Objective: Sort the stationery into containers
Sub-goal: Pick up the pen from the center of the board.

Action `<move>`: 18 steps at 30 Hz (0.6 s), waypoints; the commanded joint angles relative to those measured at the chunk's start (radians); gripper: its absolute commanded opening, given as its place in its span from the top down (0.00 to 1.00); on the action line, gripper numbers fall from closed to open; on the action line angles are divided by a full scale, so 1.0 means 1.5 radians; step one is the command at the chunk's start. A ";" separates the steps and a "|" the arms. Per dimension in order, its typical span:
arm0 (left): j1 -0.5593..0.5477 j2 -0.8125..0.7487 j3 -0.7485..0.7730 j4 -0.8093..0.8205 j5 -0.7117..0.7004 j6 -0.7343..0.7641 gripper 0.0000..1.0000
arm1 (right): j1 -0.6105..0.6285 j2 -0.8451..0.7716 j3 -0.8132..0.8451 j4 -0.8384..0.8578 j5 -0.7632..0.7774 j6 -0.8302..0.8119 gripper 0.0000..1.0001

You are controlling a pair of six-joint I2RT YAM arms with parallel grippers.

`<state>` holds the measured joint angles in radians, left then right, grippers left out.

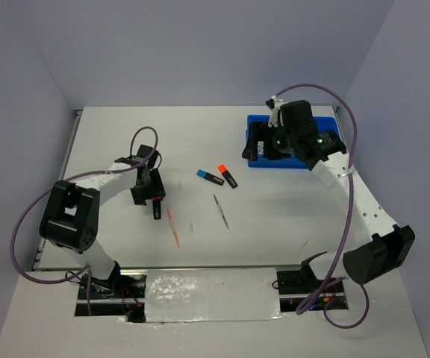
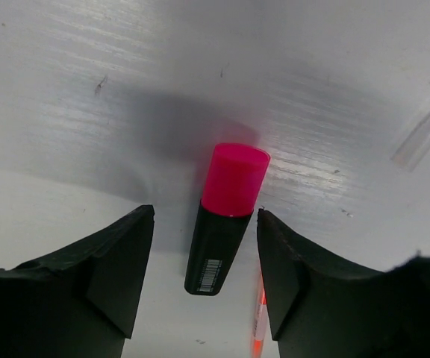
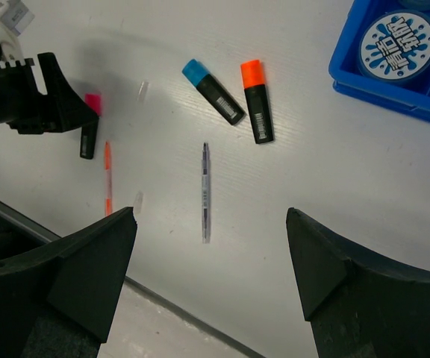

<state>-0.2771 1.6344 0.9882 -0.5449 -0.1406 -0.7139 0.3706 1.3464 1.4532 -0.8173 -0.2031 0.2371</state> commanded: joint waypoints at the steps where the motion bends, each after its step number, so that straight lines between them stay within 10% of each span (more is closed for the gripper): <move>1: -0.018 0.026 0.003 0.004 -0.032 -0.032 0.31 | 0.004 -0.015 0.023 -0.010 -0.016 -0.011 0.12; 14: -0.029 0.012 -0.122 0.007 -0.046 -0.134 0.53 | 0.006 -0.012 0.049 -0.008 -0.059 -0.007 0.11; 18: -0.029 -0.010 -0.163 0.033 -0.042 -0.145 0.92 | 0.006 -0.008 0.046 0.007 -0.088 0.002 0.11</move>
<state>-0.3176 1.5650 0.8425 -0.4377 -0.2493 -0.8818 0.3706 1.3464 1.4872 -0.8276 -0.2829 0.2359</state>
